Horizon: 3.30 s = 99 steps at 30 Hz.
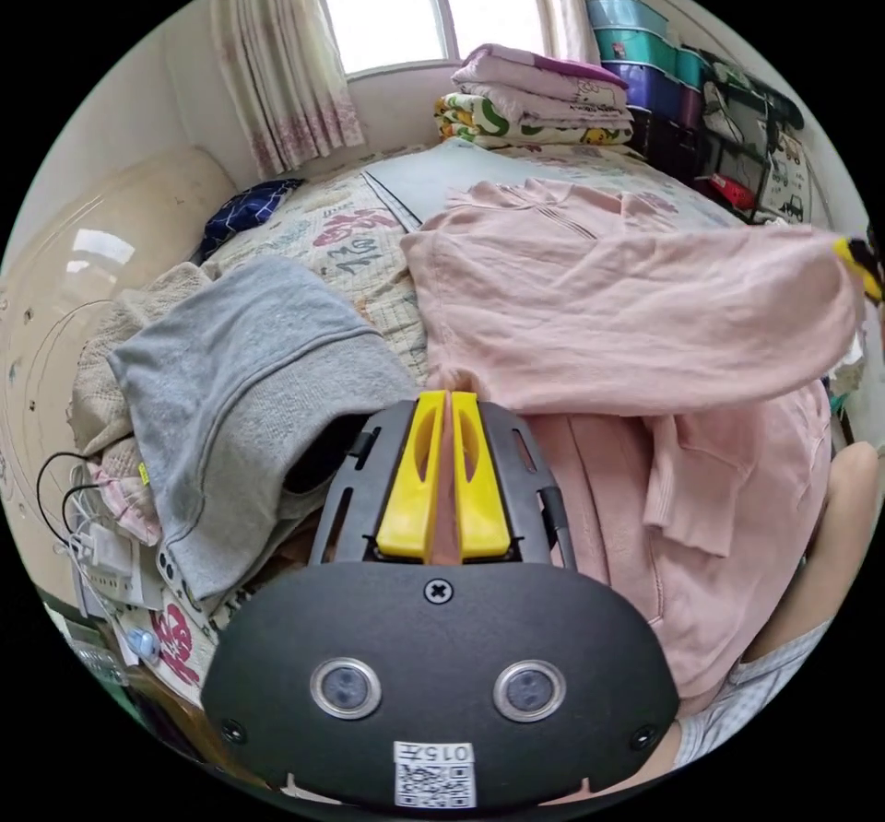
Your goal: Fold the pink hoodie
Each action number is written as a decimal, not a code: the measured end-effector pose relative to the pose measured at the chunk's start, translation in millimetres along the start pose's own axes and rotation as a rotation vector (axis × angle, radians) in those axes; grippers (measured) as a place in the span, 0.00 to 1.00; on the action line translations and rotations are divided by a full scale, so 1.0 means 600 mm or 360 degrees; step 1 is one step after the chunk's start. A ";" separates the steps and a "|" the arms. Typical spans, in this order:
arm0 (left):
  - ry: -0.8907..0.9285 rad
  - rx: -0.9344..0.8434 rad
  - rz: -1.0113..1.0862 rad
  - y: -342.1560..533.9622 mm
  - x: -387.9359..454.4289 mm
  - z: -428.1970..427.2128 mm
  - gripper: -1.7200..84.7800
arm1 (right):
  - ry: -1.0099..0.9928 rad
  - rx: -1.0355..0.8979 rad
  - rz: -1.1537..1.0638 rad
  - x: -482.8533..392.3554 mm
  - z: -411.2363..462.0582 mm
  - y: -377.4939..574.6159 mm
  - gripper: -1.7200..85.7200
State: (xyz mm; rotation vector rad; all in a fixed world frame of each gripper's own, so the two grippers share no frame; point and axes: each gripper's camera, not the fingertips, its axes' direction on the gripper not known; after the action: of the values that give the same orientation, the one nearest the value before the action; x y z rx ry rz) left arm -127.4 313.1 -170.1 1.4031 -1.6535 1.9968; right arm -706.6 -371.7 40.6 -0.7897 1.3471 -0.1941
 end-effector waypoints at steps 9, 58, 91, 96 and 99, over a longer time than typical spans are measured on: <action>0.0108 -0.0013 -0.0065 0.034 -0.028 -0.007 0.02 | 0.0301 -0.0088 0.0236 0.190 0.100 0.175 0.04; 0.0786 0.0009 0.0213 0.010 0.027 0.129 0.03 | 0.1187 -0.0796 -0.0613 0.380 0.584 0.437 0.10; 0.0546 0.0149 0.0111 0.097 -0.037 0.038 0.15 | 0.1647 -0.0637 -0.0731 0.418 0.560 0.466 0.22; 0.0652 0.0200 -0.0112 0.110 -0.111 0.006 0.14 | 0.1167 -0.0353 -0.0606 0.401 0.434 0.366 0.21; 0.0723 0.0252 -0.0278 0.098 -0.136 -0.006 0.14 | 0.0723 -0.0146 -0.0556 0.394 0.379 0.291 0.16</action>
State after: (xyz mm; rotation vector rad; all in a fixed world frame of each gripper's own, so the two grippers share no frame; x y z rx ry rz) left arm -124.7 327.7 -270.1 0.9927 -1.1624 2.1730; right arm -492.7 -284.7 -250.4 -1.1012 1.6420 -0.6200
